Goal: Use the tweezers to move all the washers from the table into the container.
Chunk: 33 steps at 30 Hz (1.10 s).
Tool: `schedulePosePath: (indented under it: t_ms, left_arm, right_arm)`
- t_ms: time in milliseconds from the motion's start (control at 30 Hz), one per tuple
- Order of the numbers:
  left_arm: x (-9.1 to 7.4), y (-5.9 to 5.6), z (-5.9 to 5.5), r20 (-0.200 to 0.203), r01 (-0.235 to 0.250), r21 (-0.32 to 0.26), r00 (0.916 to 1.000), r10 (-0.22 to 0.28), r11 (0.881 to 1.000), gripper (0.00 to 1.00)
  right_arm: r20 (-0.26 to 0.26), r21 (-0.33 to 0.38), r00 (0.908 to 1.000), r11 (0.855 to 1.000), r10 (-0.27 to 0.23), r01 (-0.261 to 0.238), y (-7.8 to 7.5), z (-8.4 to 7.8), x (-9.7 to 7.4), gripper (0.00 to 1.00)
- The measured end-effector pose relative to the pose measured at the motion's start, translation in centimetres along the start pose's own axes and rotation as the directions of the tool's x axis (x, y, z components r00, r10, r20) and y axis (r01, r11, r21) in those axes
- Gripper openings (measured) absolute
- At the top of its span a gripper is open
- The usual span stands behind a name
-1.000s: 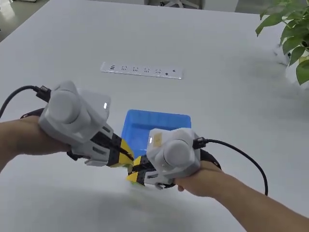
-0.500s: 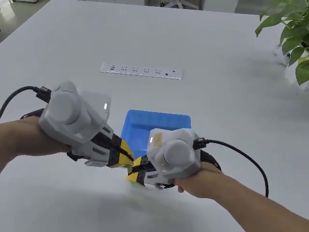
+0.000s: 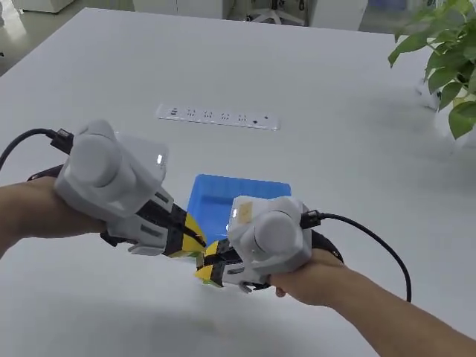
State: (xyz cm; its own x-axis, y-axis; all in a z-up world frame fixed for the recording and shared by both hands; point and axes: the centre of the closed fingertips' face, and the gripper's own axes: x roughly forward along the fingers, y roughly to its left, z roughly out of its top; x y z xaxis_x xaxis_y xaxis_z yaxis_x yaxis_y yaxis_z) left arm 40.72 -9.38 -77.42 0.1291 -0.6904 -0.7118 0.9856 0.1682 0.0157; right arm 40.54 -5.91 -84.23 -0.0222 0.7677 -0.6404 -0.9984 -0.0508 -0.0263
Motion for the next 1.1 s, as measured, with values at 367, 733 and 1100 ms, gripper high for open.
schedulePosePath:
  t_ms: [367, 733, 1100]
  left_arm:
    - [-1.1, -0.5, 1.5, -0.003, -0.011, 0.013, 0.9999, 0.011, 1.000, 0.06]
    - [-2.3, -0.6, 3.1, -0.009, -0.017, 0.037, 0.9998, 0.018, 0.999, 0.06]
    - [-3.0, 0.5, 4.7, 0.002, -0.031, 0.062, 0.9995, 0.031, 0.998, 0.06]
  right_arm:
    - [0.002, -0.018, 0.9998, 1.000, -0.019, 0.019, 0.3, 1.1, -1.5, 0.09]
    - [0.005, -0.039, 0.9990, 0.998, -0.044, 0.045, 0.1, 2.6, -3.1, 0.09]
    - [0.003, -0.047, 0.9980, 0.997, -0.063, 0.063, -1.2, 3.4, -4.5, 0.09]
